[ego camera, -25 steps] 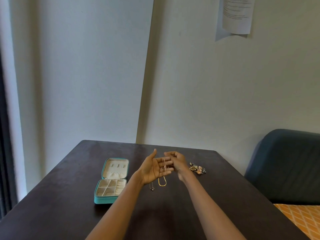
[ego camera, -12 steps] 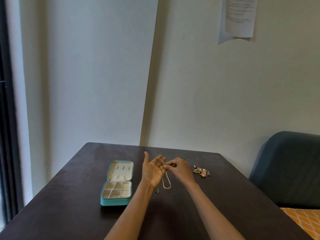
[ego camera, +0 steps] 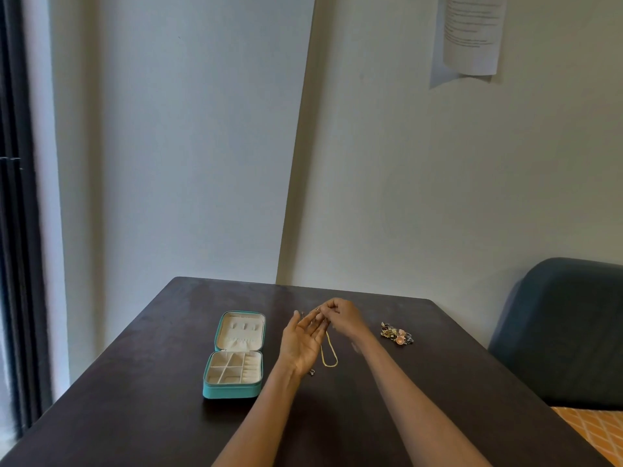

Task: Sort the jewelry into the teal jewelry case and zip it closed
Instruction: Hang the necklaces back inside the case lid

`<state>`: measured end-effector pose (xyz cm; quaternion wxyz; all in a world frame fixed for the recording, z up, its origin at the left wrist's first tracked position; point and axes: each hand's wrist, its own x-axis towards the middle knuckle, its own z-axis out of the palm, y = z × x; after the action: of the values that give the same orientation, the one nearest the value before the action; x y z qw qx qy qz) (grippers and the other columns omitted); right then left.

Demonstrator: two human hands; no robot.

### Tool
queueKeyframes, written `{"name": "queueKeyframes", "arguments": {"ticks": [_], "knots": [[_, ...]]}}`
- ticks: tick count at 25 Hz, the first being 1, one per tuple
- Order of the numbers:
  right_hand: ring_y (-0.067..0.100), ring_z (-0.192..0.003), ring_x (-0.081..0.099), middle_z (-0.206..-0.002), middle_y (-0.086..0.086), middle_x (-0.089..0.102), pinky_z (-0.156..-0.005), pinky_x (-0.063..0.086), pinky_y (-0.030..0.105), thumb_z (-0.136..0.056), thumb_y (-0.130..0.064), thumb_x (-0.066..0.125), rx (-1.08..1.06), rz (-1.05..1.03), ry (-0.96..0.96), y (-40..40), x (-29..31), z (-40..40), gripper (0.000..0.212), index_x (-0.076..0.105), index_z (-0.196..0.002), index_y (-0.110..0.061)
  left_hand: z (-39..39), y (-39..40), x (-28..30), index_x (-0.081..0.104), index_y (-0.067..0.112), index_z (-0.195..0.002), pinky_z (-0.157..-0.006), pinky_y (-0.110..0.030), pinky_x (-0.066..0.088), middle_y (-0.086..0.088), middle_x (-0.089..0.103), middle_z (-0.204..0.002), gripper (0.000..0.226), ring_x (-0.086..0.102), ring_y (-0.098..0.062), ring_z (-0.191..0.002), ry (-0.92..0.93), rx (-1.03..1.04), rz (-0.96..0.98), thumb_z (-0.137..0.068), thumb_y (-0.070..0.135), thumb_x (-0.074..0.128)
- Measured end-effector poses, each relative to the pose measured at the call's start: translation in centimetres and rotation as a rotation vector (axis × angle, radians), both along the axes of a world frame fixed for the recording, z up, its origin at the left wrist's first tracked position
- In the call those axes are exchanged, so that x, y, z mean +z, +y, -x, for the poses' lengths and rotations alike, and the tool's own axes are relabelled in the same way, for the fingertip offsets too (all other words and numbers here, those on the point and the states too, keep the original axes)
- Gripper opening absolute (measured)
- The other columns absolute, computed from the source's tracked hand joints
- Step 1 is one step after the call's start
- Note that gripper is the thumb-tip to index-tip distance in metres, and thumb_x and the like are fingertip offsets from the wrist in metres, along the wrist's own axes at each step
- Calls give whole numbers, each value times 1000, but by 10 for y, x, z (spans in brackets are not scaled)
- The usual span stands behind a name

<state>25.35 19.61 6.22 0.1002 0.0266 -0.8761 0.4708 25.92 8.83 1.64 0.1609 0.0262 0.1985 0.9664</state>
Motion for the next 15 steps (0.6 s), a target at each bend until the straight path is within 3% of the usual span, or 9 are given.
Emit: {"name": "queueKeyframes", "arguments": {"ticks": [4, 8, 10, 12, 15], "knots": [[10, -66, 54, -73, 0, 60, -65, 45, 23, -96, -12, 47, 35, 123, -34, -7, 7, 7, 13, 59, -89, -10, 2, -13, 11, 57, -3, -110, -83, -36, 53, -17, 64, -101, 29, 62, -28, -94, 14, -20, 216, -99, 17, 40], [8, -62, 52, -71, 1, 59, -60, 45, 17, -96, -9, 47, 114, 88, -66, -20, 23, 10, 14, 59, -89, -8, 9, -40, 30, 59, 1, -116, -61, -22, 56, -11, 65, -88, 24, 62, -17, -74, 156, 226, 768, -94, 7, 52], [8, -61, 53, -71, 2, 58, -59, 47, 16, -96, -7, 48, 155, 82, -83, -29, 29, 11, 16, 59, -84, -9, 17, -56, 35, 55, 2, -126, -67, -19, 52, -12, 65, -106, 35, 61, -17, -89, 283, 361, 1048, -91, 6, 57], [8, -60, 53, -71, 3, 59, -60, 48, 17, -95, -8, 50, 193, 71, -87, -35, 33, 12, 18, 60, -80, -10, 24, -67, 39, 53, 2, -129, -82, -21, 49, -12, 62, -120, 40, 60, -19, -106, 424, 356, 1193, -89, 5, 59], [9, -62, 53, -70, 1, 60, -64, 47, 20, -93, -9, 53, 241, 21, -102, -49, 38, 20, 15, 63, -82, -8, 33, -83, 44, 65, 1, -114, -90, -27, 51, -16, 69, -109, 29, 65, -17, -95, 527, 333, 1291, -86, 4, 63]]}}
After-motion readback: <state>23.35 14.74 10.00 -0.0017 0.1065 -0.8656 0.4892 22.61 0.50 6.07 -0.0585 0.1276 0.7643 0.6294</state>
